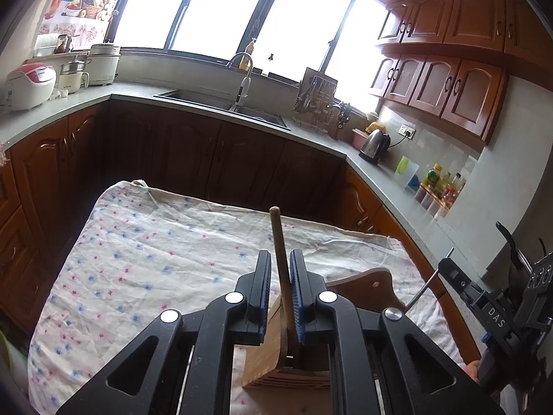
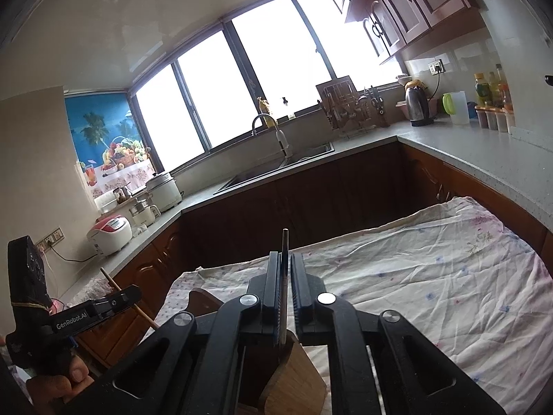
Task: Organize utensils
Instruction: 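Lower both chopsticks into the wooden holder and open both tools, then withdraw both open tools from the holder back over the utensils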
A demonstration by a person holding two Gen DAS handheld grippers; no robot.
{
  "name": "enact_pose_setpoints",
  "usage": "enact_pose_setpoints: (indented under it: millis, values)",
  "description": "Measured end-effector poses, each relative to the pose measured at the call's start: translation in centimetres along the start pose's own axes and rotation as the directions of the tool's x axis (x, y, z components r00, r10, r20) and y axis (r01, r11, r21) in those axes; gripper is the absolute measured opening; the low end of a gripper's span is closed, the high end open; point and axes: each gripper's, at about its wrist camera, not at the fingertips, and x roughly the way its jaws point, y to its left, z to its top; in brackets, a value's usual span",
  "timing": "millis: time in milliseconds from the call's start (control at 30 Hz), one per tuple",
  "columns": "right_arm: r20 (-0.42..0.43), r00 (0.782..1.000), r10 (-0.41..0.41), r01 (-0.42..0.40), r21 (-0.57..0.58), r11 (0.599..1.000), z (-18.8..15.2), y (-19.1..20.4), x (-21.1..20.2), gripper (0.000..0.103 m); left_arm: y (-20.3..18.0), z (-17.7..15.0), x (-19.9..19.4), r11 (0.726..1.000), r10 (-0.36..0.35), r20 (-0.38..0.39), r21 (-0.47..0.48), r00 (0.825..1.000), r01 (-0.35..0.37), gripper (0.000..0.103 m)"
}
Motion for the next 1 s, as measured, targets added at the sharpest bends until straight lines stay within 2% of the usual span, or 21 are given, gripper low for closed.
enact_pose_setpoints:
  millis: [33,67,100,133,167,200,267,333,500,733,1000]
  values:
    - [0.0,1.0,0.006,-0.006,0.009,1.0,0.0,-0.1,-0.2,0.017,0.1,0.0,0.0,1.0,0.007,-0.005,-0.003,1.0,-0.007,0.021]
    - [0.003,1.0,0.013,-0.013,0.015,1.0,0.0,-0.3,-0.4,0.031,0.2,-0.1,-0.2,1.0,0.014,-0.006,-0.009,1.0,-0.014,0.025]
    - [0.01,1.0,0.016,-0.016,0.022,1.0,0.1,-0.4,-0.8,0.041,0.3,-0.2,-0.4,1.0,0.015,-0.005,-0.014,1.0,-0.015,0.033]
    - [0.021,0.999,0.026,-0.027,0.028,0.999,0.1,-0.5,-1.3,0.062,0.4,-0.2,-0.7,1.0,0.012,0.0,-0.02,1.0,-0.012,0.039]
    - [0.033,0.999,0.032,-0.033,0.031,0.999,0.2,-0.5,-1.9,0.072,0.6,-0.3,-1.2,1.0,0.015,0.005,-0.027,1.0,-0.015,0.042]
    - [0.04,0.999,0.031,-0.032,0.031,0.999,0.3,-0.5,-2.4,0.074,0.8,-0.4,-1.5,0.999,0.02,0.006,-0.032,1.0,-0.02,0.05]
    - [0.053,0.998,0.033,-0.034,0.033,0.999,0.5,-0.5,-3.7,0.095,1.0,-0.8,-2.6,0.999,0.032,0.021,-0.043,0.999,-0.032,0.062]
    - [0.069,0.997,0.041,-0.045,0.045,0.998,0.5,-0.8,-5.2,0.102,1.0,-1.2,-3.7,0.997,0.059,0.032,-0.052,0.998,-0.057,0.086]
    - [0.075,0.996,0.055,-0.06,0.064,0.996,0.1,-1.4,-8.9,0.102,0.9,-2.8,-7.1,0.995,0.073,0.051,-0.069,0.996,-0.07,0.094]
    - [0.082,0.995,0.06,-0.065,0.062,0.996,-1.4,-1.9,-14.6,0.103,0.3,-6.1,-11.3,0.998,0.039,0.027,-0.057,0.999,-0.038,0.095]
    - [0.068,0.998,0.012,-0.018,0.081,0.997,-4.3,-3.8,-20.5,0.103,-0.3,-9.3,-16.3,0.998,0.011,-0.014,-0.054,1.0,-0.012,0.095]
